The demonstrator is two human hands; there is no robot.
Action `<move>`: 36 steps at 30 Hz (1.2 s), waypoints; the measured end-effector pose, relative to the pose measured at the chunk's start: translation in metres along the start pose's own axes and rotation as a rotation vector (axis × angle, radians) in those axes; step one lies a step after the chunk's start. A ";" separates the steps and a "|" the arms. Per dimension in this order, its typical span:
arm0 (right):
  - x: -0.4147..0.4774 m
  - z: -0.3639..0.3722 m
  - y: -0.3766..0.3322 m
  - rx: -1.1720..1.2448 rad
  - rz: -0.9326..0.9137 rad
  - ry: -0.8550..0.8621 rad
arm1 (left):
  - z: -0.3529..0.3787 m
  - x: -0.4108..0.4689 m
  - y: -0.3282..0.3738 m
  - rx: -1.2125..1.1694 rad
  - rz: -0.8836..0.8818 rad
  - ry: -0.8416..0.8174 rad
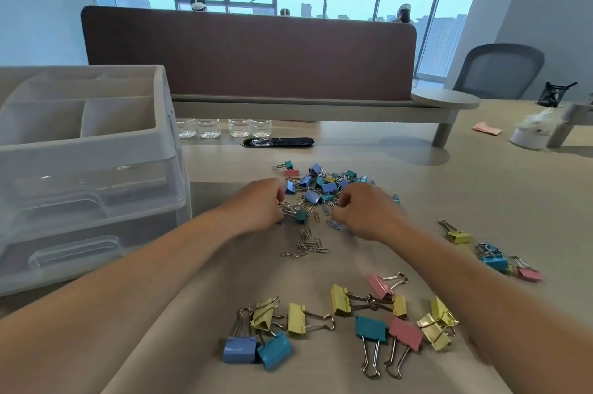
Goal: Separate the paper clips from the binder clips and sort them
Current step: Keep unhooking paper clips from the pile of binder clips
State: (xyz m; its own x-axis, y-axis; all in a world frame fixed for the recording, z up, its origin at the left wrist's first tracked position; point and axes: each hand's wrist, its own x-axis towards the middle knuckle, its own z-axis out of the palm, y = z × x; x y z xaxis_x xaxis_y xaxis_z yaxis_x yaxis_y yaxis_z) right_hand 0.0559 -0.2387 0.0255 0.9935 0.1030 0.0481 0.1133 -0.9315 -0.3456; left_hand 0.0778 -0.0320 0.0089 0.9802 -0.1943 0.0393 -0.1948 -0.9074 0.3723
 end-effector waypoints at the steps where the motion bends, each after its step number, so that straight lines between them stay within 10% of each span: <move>1: -0.001 0.001 -0.001 0.005 -0.009 0.004 | -0.001 -0.002 -0.002 0.008 -0.001 0.000; 36: -0.005 0.011 -0.043 -0.056 -0.235 -0.099 | -0.012 -0.051 -0.026 0.028 -0.027 -0.028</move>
State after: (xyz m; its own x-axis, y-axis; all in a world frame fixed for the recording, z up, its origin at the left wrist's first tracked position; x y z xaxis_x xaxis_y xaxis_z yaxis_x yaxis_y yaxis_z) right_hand 0.0458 -0.1953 0.0294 0.9363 0.3500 0.0281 0.3432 -0.8954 -0.2836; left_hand 0.0331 0.0060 0.0084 0.9837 -0.1796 0.0031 -0.1695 -0.9224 0.3471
